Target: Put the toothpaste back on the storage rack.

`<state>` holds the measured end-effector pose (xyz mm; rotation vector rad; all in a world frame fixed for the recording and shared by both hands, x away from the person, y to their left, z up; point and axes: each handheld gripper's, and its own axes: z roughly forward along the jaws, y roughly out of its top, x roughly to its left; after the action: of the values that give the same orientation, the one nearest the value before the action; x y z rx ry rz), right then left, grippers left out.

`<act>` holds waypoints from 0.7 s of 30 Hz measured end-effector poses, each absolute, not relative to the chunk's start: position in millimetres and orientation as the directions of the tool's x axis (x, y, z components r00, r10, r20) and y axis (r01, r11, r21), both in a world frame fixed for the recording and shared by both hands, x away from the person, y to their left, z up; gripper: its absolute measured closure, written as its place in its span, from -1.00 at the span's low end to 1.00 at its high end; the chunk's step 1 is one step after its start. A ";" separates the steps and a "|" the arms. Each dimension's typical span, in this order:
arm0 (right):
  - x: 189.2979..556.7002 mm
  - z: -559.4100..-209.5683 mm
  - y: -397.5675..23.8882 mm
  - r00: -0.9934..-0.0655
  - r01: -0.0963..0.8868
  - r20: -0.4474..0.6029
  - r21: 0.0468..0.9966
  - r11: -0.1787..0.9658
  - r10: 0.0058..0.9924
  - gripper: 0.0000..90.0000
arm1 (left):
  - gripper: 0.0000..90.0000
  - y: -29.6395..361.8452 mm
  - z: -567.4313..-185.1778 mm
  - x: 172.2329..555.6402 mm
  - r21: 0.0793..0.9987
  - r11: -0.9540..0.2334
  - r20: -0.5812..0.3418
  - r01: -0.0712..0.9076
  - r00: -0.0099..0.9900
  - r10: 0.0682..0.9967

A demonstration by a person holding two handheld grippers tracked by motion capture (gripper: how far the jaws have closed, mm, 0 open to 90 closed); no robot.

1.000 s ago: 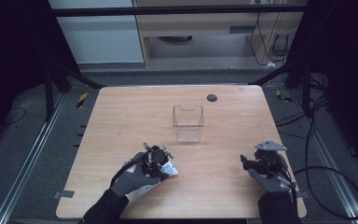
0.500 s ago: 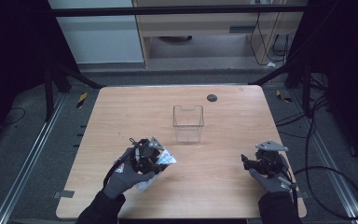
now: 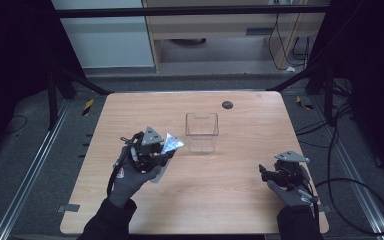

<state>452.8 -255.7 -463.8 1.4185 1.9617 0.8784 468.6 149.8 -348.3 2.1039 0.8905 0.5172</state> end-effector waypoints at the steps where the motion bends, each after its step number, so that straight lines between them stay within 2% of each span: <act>1: 452.9 -463.8 -256.0 -0.285 0.588 -0.064 0.777 0.227 0.956 -0.45 | 0.53 148.9 -345.6 470.8 0.794 -0.441 0.065 0.419 0.662 0.747; 11: 452.8 -464.1 -255.6 -0.285 0.590 -0.059 0.776 0.223 0.957 -0.45 | 0.53 140.9 -336.0 498.3 0.864 -0.316 0.027 0.392 0.591 0.806; 12: 453.0 -464.4 -255.3 -0.286 0.590 -0.058 0.776 0.223 0.957 -0.45 | 0.53 140.2 -333.3 504.1 0.881 -0.276 0.002 0.384 0.581 0.814; 21: 453.3 -464.0 -256.5 -0.285 0.585 -0.055 0.781 0.219 0.957 -0.45 | 0.53 130.6 -324.2 525.8 0.926 -0.163 -0.059 0.340 0.559 0.827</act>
<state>453.3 -256.5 -464.0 1.4181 1.9556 0.8940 525.8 130.6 -324.2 1.7456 0.9729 0.5811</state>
